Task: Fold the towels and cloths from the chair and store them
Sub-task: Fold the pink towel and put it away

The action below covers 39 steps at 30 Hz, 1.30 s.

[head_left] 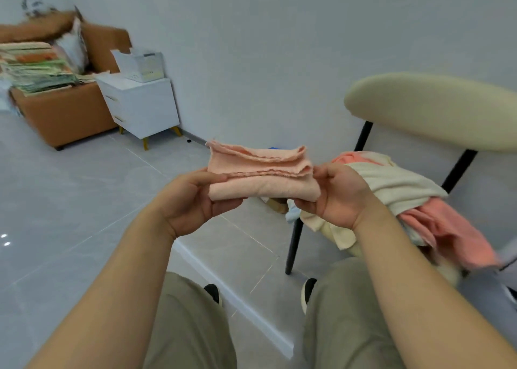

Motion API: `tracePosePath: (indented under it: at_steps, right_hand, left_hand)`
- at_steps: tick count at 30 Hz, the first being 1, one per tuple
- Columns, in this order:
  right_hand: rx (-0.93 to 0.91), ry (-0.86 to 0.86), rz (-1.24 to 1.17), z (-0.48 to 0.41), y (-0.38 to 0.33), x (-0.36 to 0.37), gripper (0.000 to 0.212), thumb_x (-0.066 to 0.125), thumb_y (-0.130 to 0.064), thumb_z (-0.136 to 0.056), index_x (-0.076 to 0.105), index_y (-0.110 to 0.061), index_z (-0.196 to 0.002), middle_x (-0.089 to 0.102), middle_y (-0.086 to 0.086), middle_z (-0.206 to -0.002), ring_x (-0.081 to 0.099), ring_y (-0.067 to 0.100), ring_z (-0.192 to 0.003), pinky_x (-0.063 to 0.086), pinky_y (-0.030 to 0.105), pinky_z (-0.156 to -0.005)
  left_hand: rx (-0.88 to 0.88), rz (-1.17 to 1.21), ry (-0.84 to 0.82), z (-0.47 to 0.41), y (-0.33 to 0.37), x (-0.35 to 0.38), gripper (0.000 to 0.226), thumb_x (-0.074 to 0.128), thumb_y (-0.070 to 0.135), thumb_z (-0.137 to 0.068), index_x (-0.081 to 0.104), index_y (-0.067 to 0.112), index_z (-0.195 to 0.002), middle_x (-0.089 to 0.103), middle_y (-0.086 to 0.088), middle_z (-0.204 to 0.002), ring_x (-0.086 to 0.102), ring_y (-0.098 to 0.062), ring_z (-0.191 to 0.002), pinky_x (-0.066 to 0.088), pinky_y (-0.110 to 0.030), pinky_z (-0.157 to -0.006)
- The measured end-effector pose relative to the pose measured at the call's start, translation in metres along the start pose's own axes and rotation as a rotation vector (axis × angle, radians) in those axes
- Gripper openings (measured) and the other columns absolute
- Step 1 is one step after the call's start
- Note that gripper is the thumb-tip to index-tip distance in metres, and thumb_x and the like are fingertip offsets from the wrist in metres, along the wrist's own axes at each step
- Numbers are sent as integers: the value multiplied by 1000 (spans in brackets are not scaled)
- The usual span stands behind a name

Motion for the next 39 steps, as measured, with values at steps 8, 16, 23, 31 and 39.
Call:
tracePosePath:
  at_steps: [8,16,23,31,39]
  right_hand:
    - [43,98,309,57,14,12,62,82,-49,-78,68,-17,-129,64,12,-135,60,33,-126,47,49,-107]
    - [187,341,200,71,55,7,47,58,-55,-95,65,-16,-121,76,2,-109,72,19,-92,57,32,-77]
    - [205,285,144,86,51,13,24,66,-17,-95,67,-5,-117,77,8,-104,73,23,-93,58,39,-80]
    - [216,245,247,93,36,5,18,59,0,-96,67,1,-112,75,13,-108,69,25,-103,53,40,-93]
    - [-437,21,319,151,-100,54,29,62,4,-88,65,0,-117,75,13,-104,73,21,-90,60,32,-72]
  left_hand:
    - [-20,-9,50,62,-17,22,33,62,33,-93,70,12,-117,72,-8,-108,71,-19,-92,62,-34,-78]
    - [-236,95,185,85,-58,9,50,73,4,-78,64,-3,-126,73,-14,-96,74,-23,-79,63,-32,-64]
    - [-275,0,269,84,-57,4,30,61,1,-91,62,-2,-121,71,-17,-95,71,-27,-79,63,-37,-64]
    - [-341,-237,289,72,-55,25,27,74,15,-87,69,9,-113,73,-6,-75,69,-18,-63,60,-27,-56]
    - [378,-302,-181,97,77,135,48,60,-4,-86,57,7,-133,69,-12,-120,68,-22,-101,60,-30,-80]
Point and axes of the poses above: each hand's wrist, its own z-axis away from the middle knuckle, its own x-axis out of the palm, y = z × x, the point moved 10 cm from there along -z, towards the middle knuckle
